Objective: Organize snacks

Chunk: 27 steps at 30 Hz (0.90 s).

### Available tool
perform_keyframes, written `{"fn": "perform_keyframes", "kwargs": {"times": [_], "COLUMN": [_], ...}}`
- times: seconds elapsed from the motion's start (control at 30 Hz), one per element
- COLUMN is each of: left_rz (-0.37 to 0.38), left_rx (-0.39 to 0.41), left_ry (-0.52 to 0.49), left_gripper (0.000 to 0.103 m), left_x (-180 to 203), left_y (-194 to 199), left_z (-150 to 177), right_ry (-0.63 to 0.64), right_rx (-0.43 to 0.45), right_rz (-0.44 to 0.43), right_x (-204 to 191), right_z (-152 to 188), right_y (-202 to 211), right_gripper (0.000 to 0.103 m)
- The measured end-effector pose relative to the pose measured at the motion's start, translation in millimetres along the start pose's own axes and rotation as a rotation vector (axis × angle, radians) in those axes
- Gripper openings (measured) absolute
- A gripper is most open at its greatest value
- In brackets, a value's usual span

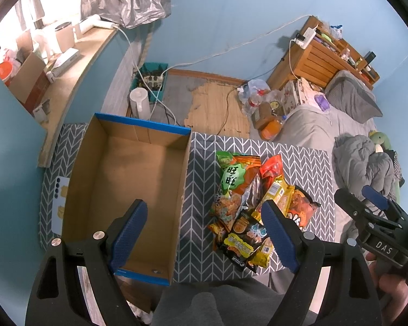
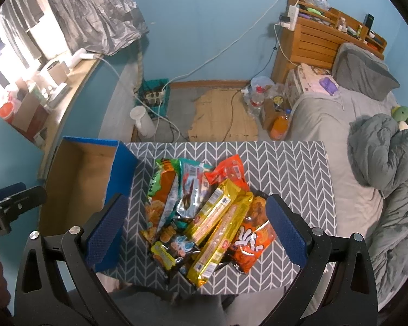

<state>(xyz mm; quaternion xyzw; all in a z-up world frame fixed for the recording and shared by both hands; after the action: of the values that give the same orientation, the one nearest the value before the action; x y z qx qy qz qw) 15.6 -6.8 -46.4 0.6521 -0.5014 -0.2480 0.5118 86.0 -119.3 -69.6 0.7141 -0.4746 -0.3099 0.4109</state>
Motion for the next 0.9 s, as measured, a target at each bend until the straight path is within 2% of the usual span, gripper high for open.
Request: {"fn": "perform_keyframes", "kwargs": {"times": [0.9], "left_rz": [0.002], "left_rx": [-0.008], "left_ry": [-0.009], "left_gripper": [0.087], "left_x": [2.2], "left_y": [0.6], "left_z": [4.6], "right_ry": [0.004], "right_rx": [-0.001], "right_rz": [-0.014], "right_x": [-2.4], "right_z": [4.5], "right_y": [4.8], "right_gripper": [0.100]}}
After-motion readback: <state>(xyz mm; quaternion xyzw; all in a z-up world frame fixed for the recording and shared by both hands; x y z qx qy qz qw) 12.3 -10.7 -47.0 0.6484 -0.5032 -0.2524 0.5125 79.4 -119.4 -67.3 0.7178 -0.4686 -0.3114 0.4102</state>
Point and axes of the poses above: each gripper's, at about its wrist camera, not at the fingertips, and y roughly against the way its jaws point, x to its right, z to its underside, the point moved 6 cm from there along -y, roughly the way its jaws point, and after that the axes turned 1 degree about x, right-handed, at the moved point
